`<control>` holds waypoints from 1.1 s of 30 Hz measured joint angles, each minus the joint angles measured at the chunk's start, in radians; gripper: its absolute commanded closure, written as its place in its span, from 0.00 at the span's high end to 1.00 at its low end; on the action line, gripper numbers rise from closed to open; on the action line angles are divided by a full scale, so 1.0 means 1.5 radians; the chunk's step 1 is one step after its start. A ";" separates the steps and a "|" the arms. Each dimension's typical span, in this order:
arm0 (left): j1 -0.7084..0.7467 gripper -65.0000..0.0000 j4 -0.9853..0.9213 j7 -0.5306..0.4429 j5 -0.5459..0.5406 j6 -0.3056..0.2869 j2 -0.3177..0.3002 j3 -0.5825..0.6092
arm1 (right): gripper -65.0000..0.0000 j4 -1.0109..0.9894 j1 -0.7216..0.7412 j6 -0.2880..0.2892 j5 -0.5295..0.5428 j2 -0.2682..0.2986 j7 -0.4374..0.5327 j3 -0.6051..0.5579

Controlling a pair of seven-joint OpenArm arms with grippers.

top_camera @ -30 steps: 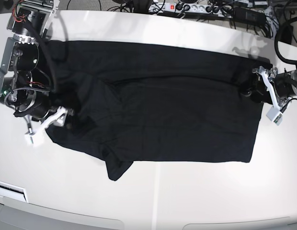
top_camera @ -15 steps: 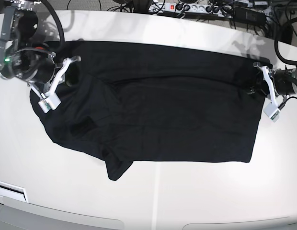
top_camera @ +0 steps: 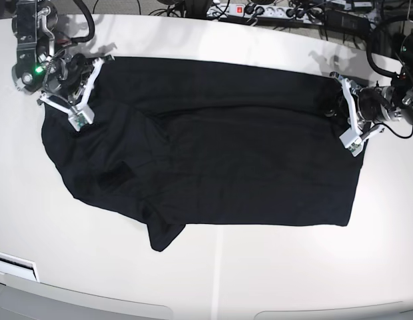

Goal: Layout the t-shirt on the table in an organized manner, then fold the t-shirt properly
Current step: 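Hold the shirt side with both grippers and drag it toward the robot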

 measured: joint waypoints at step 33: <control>0.021 0.00 0.000 0.113 -0.040 0.023 0.069 -0.012 | 0.00 0.019 -0.081 -0.200 -0.001 0.026 -0.127 0.009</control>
